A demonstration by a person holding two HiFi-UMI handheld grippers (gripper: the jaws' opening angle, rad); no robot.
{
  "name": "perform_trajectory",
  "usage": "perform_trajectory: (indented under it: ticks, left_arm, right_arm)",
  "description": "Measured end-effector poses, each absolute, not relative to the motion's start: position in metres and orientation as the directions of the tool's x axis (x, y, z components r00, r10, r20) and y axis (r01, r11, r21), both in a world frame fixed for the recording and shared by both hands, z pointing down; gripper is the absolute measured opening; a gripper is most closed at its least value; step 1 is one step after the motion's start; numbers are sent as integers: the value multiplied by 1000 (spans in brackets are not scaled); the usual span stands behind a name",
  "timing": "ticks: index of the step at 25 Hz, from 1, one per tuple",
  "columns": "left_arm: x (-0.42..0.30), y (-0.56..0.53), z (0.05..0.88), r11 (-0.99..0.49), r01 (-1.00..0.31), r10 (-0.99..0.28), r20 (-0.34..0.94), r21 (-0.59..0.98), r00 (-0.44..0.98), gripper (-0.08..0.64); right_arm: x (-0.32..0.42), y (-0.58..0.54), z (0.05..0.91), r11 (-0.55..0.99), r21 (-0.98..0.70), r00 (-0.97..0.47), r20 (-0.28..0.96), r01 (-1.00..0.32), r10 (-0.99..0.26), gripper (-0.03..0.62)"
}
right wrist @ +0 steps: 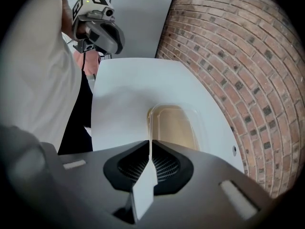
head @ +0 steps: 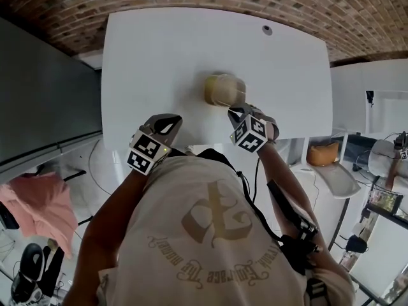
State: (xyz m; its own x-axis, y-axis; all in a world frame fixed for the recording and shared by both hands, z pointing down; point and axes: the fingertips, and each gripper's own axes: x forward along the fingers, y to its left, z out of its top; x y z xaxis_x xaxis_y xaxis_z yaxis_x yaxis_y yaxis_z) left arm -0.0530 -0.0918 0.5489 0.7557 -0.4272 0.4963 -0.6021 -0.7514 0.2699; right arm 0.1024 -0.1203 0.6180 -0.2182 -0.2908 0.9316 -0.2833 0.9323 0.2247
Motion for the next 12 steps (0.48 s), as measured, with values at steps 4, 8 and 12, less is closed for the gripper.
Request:
perform_trajectory:
  ticks: [4, 8, 12]
  left_arm:
    - [-50, -89, 547, -767, -582, -411, 489, 271, 769, 2]
    - [-50, -86, 547, -779, -567, -395, 494, 267, 775, 3]
    - [-47, -79, 549, -795, -541, -366, 494, 276, 789, 2]
  right_arm:
    - [105, -115, 614, 924, 227, -211, 931, -308, -299, 28]
    - [108, -109, 611, 912, 231, -203, 928, -338, -311, 28]
    - [111, -100, 608, 896, 232, -196, 926, -378, -322, 28]
